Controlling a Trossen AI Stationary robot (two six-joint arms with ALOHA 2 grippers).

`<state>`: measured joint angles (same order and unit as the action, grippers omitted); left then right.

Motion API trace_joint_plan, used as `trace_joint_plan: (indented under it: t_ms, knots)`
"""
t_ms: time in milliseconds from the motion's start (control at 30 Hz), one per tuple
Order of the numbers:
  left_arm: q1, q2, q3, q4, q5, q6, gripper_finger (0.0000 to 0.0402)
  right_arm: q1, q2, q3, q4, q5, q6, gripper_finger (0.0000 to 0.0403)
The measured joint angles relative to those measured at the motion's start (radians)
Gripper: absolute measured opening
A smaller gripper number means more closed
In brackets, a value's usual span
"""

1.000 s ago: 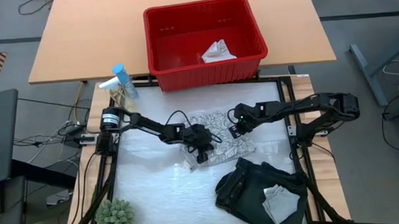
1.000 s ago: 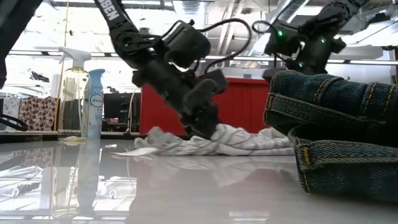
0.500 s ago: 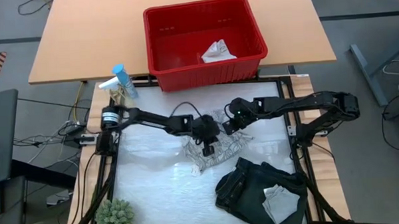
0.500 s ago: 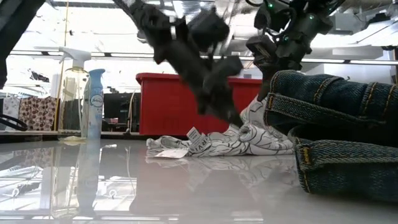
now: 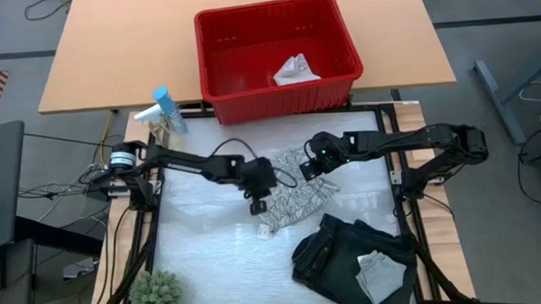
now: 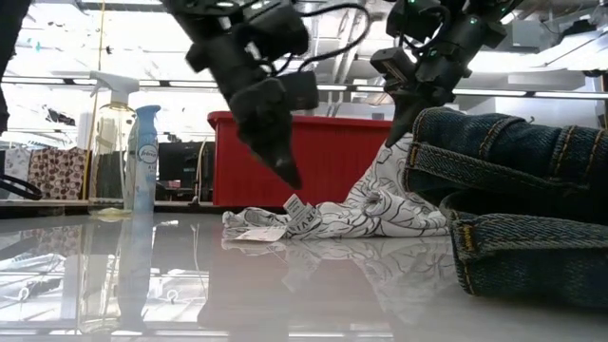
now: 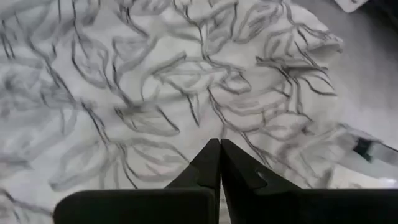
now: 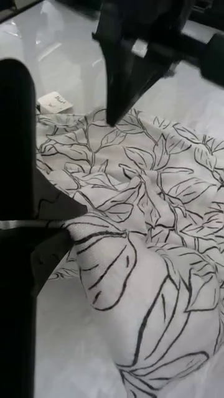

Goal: Fold Laundry from Bin
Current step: Fold the white from the red laundry bin

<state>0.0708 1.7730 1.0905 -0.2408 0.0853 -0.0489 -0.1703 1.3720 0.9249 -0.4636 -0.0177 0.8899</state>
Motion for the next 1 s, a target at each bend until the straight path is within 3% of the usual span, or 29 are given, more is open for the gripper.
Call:
trace_joint_plan:
  t_ms: [167, 367, 767, 1000]
  knots:
    - [-0.025, -0.005, -0.145, 0.132, -0.029, -0.089, 0.0000, 0.000, 0.005, 0.000, 0.010, 0.002, 0.014, 0.0024]
    - [-0.047, 0.012, -0.199, 0.204, -0.058, -0.092, 0.0000, 0.000, 0.022, 0.000, 0.060, 0.002, 0.034, 0.0024]
    - [-0.044, 0.012, -0.207, 0.267, -0.106, -0.044, 0.0000, 0.000, 0.056, 0.000, 0.168, -0.010, 0.070, 0.0024]
    - [-0.028, 0.088, -0.194, 0.329, -0.068, -0.042, 0.0000, 0.001, 0.056, 0.000, 0.166, -0.010, 0.072, 0.0024]
